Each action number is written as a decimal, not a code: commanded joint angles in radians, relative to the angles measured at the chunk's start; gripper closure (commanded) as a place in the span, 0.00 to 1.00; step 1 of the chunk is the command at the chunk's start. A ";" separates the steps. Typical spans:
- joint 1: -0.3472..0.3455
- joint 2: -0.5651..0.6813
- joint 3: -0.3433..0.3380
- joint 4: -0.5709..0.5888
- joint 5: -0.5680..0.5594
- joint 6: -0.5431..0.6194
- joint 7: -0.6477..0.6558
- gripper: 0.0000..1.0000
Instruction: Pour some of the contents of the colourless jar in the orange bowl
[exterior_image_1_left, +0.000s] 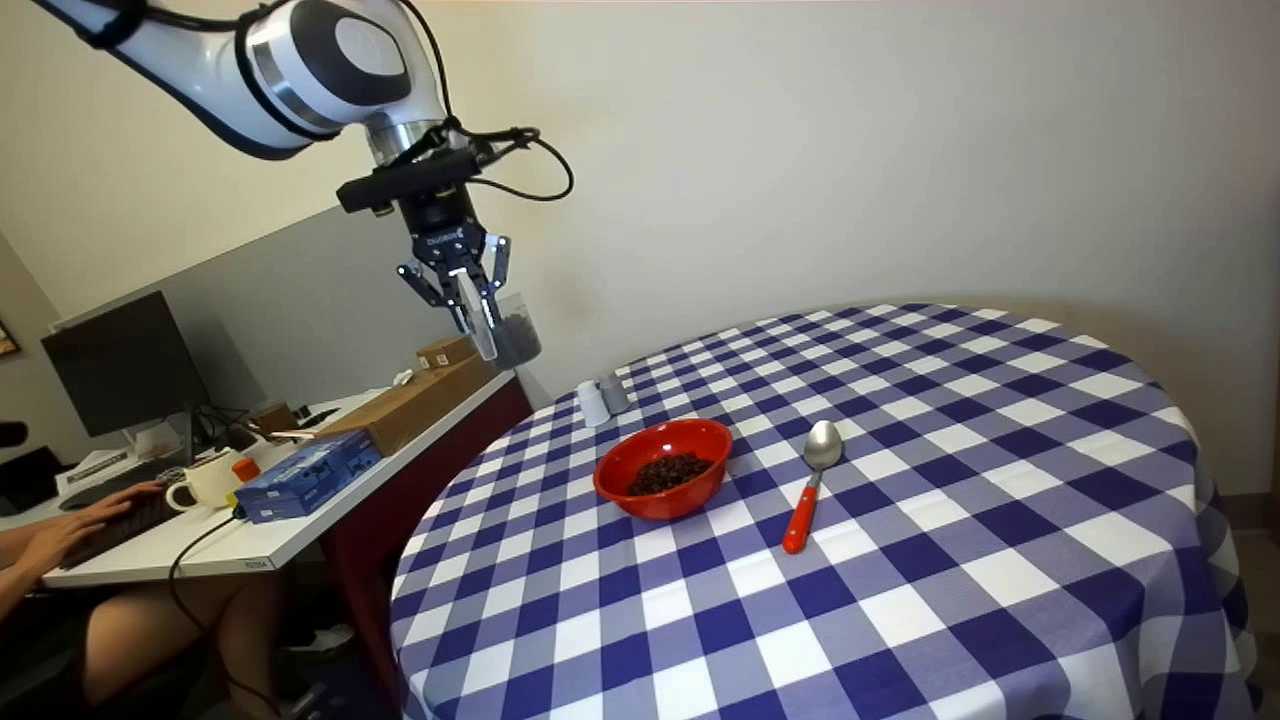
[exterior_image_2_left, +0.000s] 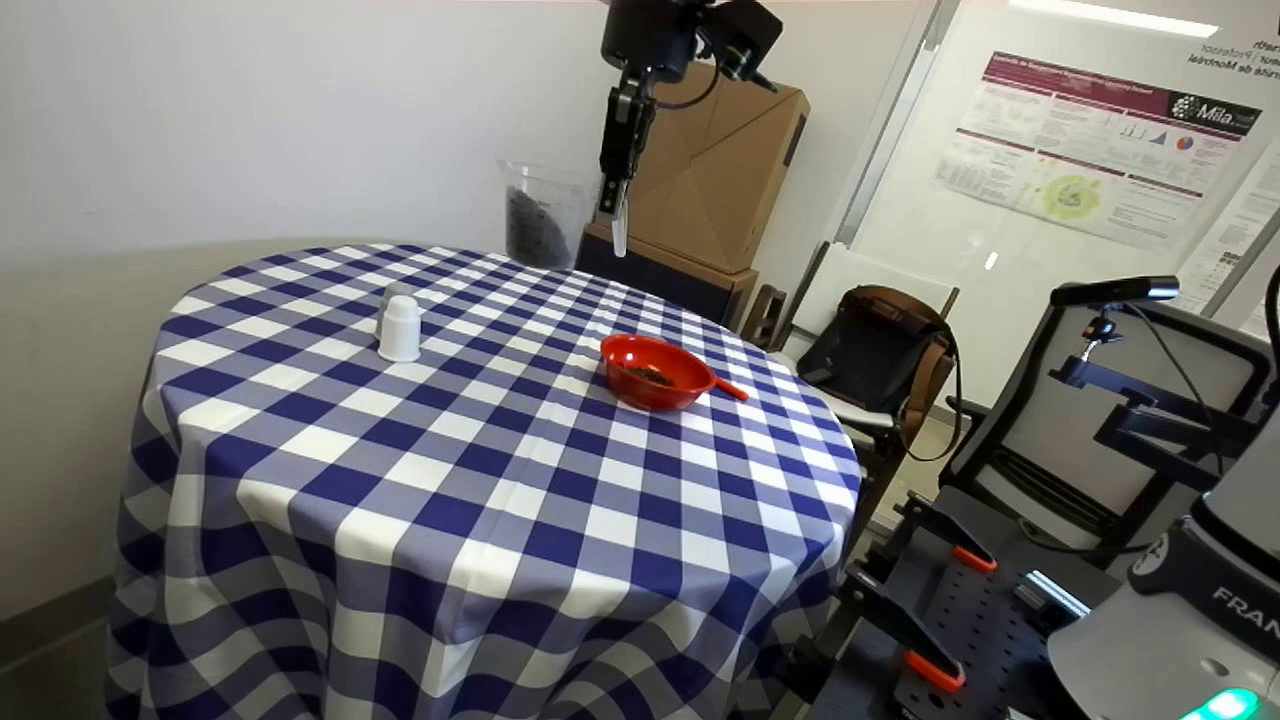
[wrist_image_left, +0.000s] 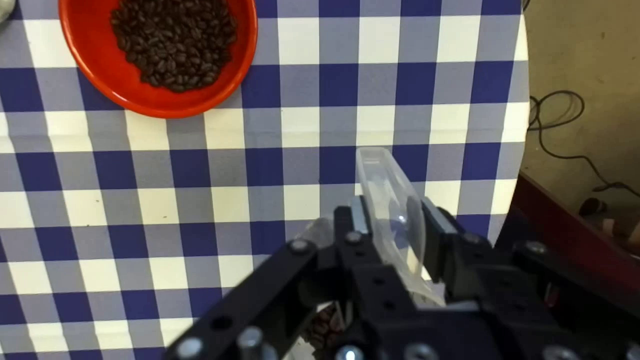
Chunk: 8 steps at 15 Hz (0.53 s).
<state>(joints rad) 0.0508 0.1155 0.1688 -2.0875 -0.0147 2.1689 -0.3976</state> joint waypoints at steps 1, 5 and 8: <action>0.015 -0.054 -0.017 -0.106 0.012 0.081 0.020 0.93; 0.009 -0.021 -0.026 -0.156 0.011 0.094 -0.008 0.93; 0.003 0.031 -0.039 -0.171 -0.004 0.112 -0.017 0.93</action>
<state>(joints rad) 0.0514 0.1140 0.1497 -2.2357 -0.0134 2.2355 -0.3942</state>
